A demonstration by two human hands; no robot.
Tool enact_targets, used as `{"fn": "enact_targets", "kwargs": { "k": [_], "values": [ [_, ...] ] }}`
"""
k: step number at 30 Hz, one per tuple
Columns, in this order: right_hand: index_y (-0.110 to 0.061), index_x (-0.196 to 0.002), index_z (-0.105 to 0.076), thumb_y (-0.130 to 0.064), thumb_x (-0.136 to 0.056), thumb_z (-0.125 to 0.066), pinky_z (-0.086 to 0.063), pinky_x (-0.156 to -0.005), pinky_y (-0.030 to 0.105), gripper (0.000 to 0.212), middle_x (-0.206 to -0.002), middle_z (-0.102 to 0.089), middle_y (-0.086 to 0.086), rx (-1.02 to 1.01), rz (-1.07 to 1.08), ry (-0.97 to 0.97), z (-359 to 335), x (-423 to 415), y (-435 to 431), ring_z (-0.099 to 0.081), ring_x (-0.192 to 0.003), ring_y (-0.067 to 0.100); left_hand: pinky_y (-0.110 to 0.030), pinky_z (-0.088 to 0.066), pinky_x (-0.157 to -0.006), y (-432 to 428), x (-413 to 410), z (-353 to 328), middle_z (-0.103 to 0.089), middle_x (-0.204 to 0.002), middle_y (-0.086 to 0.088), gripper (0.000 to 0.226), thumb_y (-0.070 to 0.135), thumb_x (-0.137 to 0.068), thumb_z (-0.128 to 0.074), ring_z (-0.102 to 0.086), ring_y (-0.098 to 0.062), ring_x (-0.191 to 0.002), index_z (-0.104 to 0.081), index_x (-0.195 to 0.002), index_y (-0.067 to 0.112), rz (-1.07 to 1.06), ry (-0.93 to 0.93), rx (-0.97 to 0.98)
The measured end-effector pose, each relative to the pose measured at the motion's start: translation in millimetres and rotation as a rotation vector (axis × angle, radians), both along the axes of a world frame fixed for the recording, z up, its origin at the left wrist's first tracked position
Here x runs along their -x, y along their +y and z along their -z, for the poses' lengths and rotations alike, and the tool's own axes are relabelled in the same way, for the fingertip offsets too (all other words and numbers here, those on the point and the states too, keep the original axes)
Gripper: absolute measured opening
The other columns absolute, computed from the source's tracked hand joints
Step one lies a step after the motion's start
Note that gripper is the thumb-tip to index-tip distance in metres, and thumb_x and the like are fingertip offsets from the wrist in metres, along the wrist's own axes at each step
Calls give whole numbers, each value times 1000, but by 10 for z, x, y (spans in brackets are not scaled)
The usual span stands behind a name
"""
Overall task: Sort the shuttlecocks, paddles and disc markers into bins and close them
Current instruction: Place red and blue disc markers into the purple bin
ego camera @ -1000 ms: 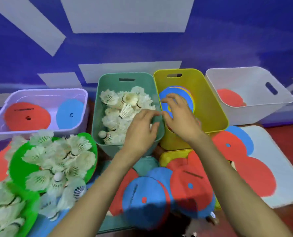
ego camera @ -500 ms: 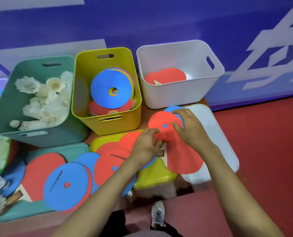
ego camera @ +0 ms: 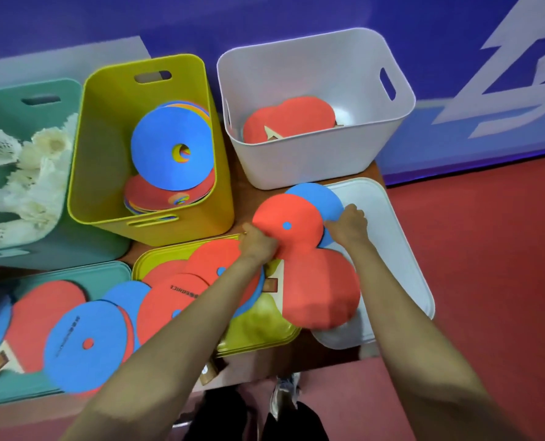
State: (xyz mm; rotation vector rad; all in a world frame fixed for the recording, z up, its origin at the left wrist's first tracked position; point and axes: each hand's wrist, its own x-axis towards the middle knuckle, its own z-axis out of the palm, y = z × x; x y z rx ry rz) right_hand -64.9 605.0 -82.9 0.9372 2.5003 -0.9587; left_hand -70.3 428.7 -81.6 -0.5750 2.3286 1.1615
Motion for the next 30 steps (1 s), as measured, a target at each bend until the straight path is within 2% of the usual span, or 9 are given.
{"fn": "enact_targets", "kwargs": {
  "k": [6, 9, 11, 15, 20, 23, 25, 27, 30],
  "values": [
    [3, -126, -35, -19, -74, -76, -44, -90, 41, 70, -130, -42, 20, 80, 150, -55, 122, 160, 67, -47, -117, 36, -47, -45, -94, 49, 58, 61, -53, -123, -23, 64, 7, -73, -70, -53, -34, -114, -34, -124, -7, -96, 59, -125],
    [-2, -98, -56, -22, -73, -74, -45, -71, 33, 36, -99, -57, 13, 119, 115, -27, 174, 214, 104, -54, -100, 32, -43, -48, -88, 77, 46, 71, -56, -117, -21, 51, 1, -78, -66, -57, -33, -108, -37, -119, -3, -65, 78, -120],
    [-9, -80, -59, -26, -78, -68, -34, -68, 27, 20, -85, -54, 6, 61, 36, -59, 168, 221, 77, -51, -100, 31, -39, -49, -83, 94, 37, 64, -55, -115, -20, 42, 0, -78, -64, -57, -33, -105, -38, -110, 5, -62, 91, -129],
    [-1, -120, -43, -16, -85, -60, -37, -82, 32, 41, -126, -44, 17, -9, 104, -33, 199, 251, -16, -41, -118, 32, -41, -49, -87, 133, 46, 57, -51, -118, -19, 48, 1, -77, -63, -53, -34, -109, -37, -118, 2, -75, 75, -115],
    [0, -127, -38, -21, -90, -55, -40, -93, 37, 46, -134, -39, 19, 71, 163, -80, 156, 334, 6, -40, -124, 32, -39, -50, -81, 197, 53, 12, -55, -110, -14, 57, -4, -78, -58, -56, -30, -101, -30, -128, -3, -163, -7, -195],
    [-3, -112, -55, -24, -86, -59, -46, -87, 36, 34, -116, -53, 19, 158, 176, -40, 149, 332, 115, -49, -112, 31, -34, -47, -74, 236, 26, -47, -52, -95, -6, 41, -5, -80, -56, -53, -24, -88, -37, -115, 4, -126, 68, -191],
    [-13, -81, -55, -20, -80, -61, -46, -65, 30, 9, -92, -52, 15, 213, 184, 8, 140, 308, 180, -52, -88, 26, -33, -46, -74, 259, 0, -118, -52, -91, -3, 36, -8, -80, -53, -52, -22, -86, -38, -105, 12, -49, 169, -181],
    [-19, -65, -37, -11, -77, -58, -32, -47, 26, 26, -79, -44, 6, 297, 229, 95, 83, 251, 215, -43, -71, 22, -34, -46, -76, 267, -49, -196, -54, -93, -2, 36, -11, -80, -52, -53, -20, -86, -39, -103, 14, 23, 277, -173],
    [-20, -67, -36, -2, -78, -57, -36, -52, 26, 30, -70, -44, -2, 405, 309, 279, -76, 110, 232, -46, -72, 20, -32, -43, -72, 241, -127, -296, -56, -93, -2, 35, -12, -78, -52, -54, -21, -85, -45, -106, 9, 75, 454, -152]
  ]
}}
